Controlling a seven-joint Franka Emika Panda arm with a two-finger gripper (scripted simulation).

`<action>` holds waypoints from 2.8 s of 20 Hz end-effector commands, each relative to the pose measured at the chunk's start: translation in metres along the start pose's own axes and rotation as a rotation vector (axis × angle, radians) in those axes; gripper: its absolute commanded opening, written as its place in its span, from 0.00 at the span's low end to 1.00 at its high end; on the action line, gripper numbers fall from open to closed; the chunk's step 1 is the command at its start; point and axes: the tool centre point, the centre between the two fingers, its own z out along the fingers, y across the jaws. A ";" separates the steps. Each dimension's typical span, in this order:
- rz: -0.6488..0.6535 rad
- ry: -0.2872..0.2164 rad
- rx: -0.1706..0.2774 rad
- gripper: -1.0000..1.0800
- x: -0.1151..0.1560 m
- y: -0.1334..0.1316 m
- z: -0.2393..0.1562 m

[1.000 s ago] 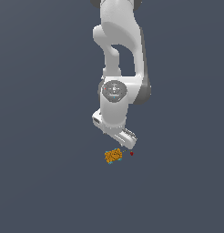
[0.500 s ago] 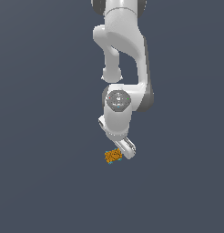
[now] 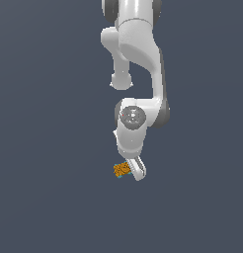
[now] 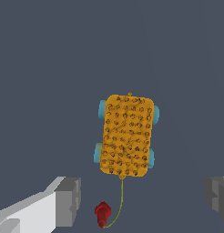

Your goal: Pick up the object and move it to a goal position.

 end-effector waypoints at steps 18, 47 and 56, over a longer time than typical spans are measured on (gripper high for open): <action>0.102 0.003 0.004 0.96 -0.003 -0.007 0.022; 0.105 0.003 0.004 0.00 0.000 -0.003 0.053; 0.105 0.002 0.004 0.00 0.011 0.021 0.016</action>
